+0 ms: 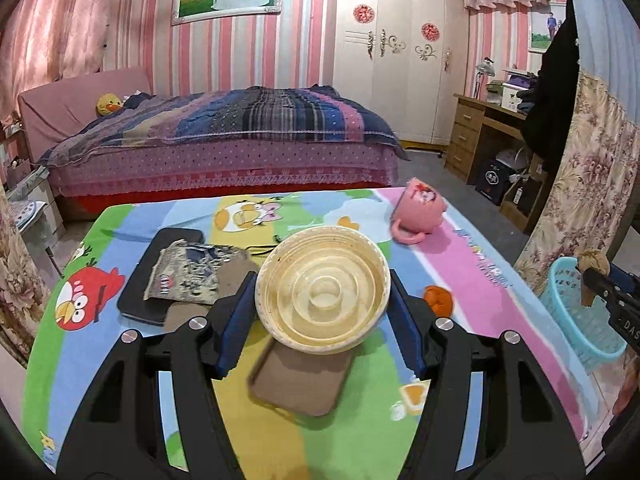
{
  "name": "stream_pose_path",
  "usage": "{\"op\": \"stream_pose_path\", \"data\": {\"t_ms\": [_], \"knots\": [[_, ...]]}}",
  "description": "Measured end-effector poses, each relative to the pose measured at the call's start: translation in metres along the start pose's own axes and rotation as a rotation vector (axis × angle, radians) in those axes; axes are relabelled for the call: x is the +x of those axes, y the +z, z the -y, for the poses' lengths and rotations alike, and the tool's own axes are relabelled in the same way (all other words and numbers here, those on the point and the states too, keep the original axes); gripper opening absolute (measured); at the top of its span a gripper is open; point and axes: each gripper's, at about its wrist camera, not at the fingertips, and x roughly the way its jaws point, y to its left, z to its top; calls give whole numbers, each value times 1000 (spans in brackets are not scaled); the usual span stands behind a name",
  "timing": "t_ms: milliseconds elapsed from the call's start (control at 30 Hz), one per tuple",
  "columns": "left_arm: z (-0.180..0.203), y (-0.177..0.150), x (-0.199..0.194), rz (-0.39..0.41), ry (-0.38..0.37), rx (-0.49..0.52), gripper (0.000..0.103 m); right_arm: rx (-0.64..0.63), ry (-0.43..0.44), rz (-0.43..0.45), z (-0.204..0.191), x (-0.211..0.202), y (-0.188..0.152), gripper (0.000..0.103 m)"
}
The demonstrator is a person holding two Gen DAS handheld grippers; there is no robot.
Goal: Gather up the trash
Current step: 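Carry the soap dish and stocking in both grippers over the light-blue basket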
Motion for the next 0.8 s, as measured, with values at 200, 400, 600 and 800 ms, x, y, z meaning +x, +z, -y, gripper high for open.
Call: {"op": "stream_pose_path", "data": {"t_ms": [200,400,600,800], "knots": [[31,2,1,-3,-44,-2,61,-14,-53,-4,29,-7,-11,44],[70,-4,3,-7,-80,49,61,-9,-101,-18,64,-13,-26,44],[103,-13,7,-32,-131,66,61,33,-143,-35,105,-17,-42,44],[142,-30,15,-63,-166,99,61,68,-188,-50,142,-23,-58,44]]}}
